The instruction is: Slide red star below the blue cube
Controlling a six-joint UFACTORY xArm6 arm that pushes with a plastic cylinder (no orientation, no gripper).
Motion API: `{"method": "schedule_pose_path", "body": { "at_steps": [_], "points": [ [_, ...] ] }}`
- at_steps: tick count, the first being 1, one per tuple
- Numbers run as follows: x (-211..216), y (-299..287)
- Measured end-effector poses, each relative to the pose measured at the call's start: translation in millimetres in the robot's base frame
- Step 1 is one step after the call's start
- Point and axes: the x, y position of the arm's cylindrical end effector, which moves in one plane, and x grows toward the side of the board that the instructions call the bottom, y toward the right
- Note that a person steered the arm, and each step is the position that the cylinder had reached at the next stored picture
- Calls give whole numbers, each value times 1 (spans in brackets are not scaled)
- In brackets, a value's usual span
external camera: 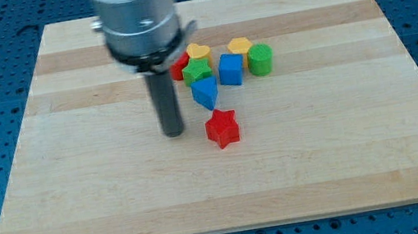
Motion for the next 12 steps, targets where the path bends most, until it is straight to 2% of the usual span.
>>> {"method": "schedule_pose_path", "body": {
  "at_steps": [1,2,3,5,6,7,8,10,11,12],
  "points": [
    [25,-12],
    [71,20],
    [83,82],
    [34,124],
    [65,130],
    [74,98],
    [59,93],
    [28,112],
    [48,97],
    [48,47]
  ]
}}
